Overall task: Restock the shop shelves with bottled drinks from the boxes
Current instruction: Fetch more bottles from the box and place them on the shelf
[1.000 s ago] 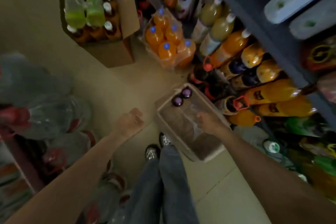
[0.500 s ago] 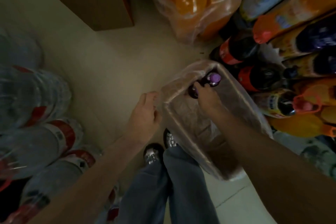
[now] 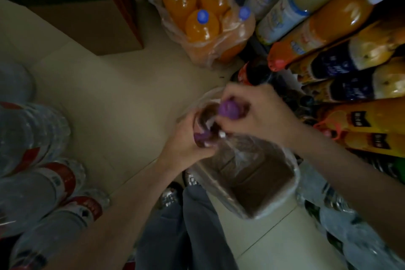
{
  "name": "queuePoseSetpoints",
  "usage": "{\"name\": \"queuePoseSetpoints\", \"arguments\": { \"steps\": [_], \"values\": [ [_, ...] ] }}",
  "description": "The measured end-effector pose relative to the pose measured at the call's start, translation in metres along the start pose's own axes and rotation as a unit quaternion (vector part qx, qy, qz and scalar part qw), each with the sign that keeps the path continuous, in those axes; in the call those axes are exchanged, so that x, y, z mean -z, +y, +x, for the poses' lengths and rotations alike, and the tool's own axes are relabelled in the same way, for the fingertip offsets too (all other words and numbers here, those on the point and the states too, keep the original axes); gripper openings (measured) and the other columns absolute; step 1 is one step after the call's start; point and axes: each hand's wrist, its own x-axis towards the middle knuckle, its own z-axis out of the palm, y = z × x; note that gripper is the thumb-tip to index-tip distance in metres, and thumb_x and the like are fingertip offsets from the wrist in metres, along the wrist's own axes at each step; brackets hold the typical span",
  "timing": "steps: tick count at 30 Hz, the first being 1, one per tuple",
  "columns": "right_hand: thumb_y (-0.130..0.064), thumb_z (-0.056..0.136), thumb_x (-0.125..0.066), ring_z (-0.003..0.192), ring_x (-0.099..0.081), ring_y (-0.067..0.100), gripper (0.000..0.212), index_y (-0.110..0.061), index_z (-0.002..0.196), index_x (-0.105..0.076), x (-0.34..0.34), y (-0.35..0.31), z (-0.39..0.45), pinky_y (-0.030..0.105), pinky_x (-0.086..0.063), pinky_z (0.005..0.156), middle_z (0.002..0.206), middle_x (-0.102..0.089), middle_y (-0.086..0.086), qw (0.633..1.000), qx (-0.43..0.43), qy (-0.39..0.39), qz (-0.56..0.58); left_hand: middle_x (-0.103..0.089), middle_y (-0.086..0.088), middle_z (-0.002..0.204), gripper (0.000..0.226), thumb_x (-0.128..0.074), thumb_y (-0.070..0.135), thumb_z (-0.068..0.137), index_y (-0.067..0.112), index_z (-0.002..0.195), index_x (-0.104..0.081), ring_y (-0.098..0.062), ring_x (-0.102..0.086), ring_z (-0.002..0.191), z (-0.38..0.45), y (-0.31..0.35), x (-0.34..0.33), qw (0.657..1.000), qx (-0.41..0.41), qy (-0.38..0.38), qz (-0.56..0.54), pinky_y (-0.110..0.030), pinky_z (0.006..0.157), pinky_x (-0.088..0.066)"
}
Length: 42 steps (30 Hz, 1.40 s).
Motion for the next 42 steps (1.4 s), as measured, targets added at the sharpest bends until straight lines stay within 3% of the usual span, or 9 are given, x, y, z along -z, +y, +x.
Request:
{"name": "queuePoseSetpoints", "arguments": {
  "steps": [4,7,11,16,20,25,31,37,42],
  "values": [
    [-0.04,0.083,-0.059,0.065,-0.058,0.004,0.018,-0.023,0.088,-0.062,-0.001,0.048,0.023,0.021,-0.044,0.063,0.072,-0.063,0.002,0.978,-0.12,0.072,0.155,-0.061,0.014,0.091,0.054,-0.082,0.012,0.061,0.03,0.099,-0.049,0.008,-0.057,0.08,0.014,0.013,0.012,0.996,0.036,0.082,-0.012,-0.01,0.071,-0.042],
    [-0.023,0.094,-0.05,0.102,-0.058,0.03,0.026,-0.006,0.111,-0.059,-0.042,0.117,0.035,0.037,-0.043,0.084,0.108,-0.061,0.016,0.965,-0.235,0.054,-0.102,-0.064,0.012,0.093,0.053,-0.08,0.014,0.065,0.022,0.109,-0.053,-0.002,-0.06,0.085,0.02,0.001,0.02,0.984,0.103,0.121,-0.082,-0.018,0.073,-0.047],
    [-0.016,0.094,-0.046,0.128,-0.032,0.04,0.05,-0.011,0.142,-0.032,-0.105,0.165,0.045,0.045,-0.033,0.105,0.144,-0.031,0.018,0.91,-0.288,-0.108,-0.276,-0.063,0.008,0.097,0.053,-0.079,0.022,0.068,0.02,0.115,-0.055,-0.01,-0.06,0.09,0.017,-0.029,0.025,0.967,0.166,0.164,-0.105,-0.023,0.075,-0.048],
    [-0.002,0.094,-0.041,0.134,-0.025,0.042,0.058,-0.007,0.146,-0.016,-0.144,0.167,0.05,0.046,-0.039,0.1,0.151,-0.014,0.021,0.888,-0.312,-0.089,-0.327,-0.064,0.002,0.106,0.055,-0.079,0.029,0.067,0.018,0.115,-0.055,-0.016,-0.06,0.097,0.011,-0.057,0.024,0.97,0.199,0.128,-0.048,-0.032,0.087,-0.049],
    [-0.004,0.09,-0.05,0.124,-0.041,0.037,0.053,-0.004,0.139,-0.031,-0.133,0.153,0.028,0.041,-0.04,0.097,0.143,-0.029,0.019,0.91,-0.312,-0.074,-0.263,-0.064,0.0,0.107,0.059,-0.079,0.033,0.066,0.018,0.118,-0.054,-0.018,-0.061,0.098,-0.002,-0.052,0.019,0.972,0.205,0.112,-0.013,-0.034,0.087,-0.049],
    [-0.019,0.077,-0.072,0.103,-0.057,0.032,0.036,-0.001,0.108,-0.062,-0.045,0.076,-0.012,0.032,-0.042,0.082,0.11,-0.062,0.019,0.945,-0.305,0.011,-0.119,-0.064,0.002,0.104,0.057,-0.08,0.031,0.066,0.019,0.115,-0.054,-0.018,-0.06,0.098,-0.039,0.004,0.016,0.977,0.184,0.111,-0.008,-0.031,0.084,-0.048],
    [-0.025,0.075,-0.075,0.078,-0.052,0.018,0.031,-0.003,0.095,-0.068,0.147,-0.097,-0.087,0.021,-0.029,0.063,0.08,-0.057,0.006,0.962,-0.211,0.147,-0.089,-0.06,0.003,0.1,0.052,-0.08,0.018,0.068,0.015,0.114,-0.056,-0.014,-0.055,0.095,-0.105,0.171,0.026,0.993,0.062,0.096,-0.004,-0.023,0.08,-0.039],
    [-0.022,0.071,-0.079,0.077,-0.062,0.023,0.024,-0.009,0.088,-0.07,0.333,-0.283,-0.204,0.037,-0.048,0.077,0.078,-0.066,0.011,0.937,-0.146,0.299,-0.111,-0.062,0.004,0.1,0.055,-0.08,0.009,0.068,0.016,0.117,-0.054,-0.013,-0.059,0.096,-0.186,0.382,0.031,0.991,-0.131,0.035,-0.01,-0.017,0.078,-0.044],
    [-0.007,0.07,-0.077,0.066,-0.054,0.003,0.021,-0.02,0.075,-0.063,0.425,-0.384,-0.334,0.023,-0.046,0.068,0.072,-0.061,0.001,0.879,-0.073,0.471,-0.005,-0.063,0.002,0.104,0.057,-0.081,0.014,0.068,0.017,0.118,-0.054,-0.012,-0.058,0.097,-0.251,0.528,0.007,0.953,-0.3,-0.017,0.043,-0.022,0.083,-0.044]
  ]
}}
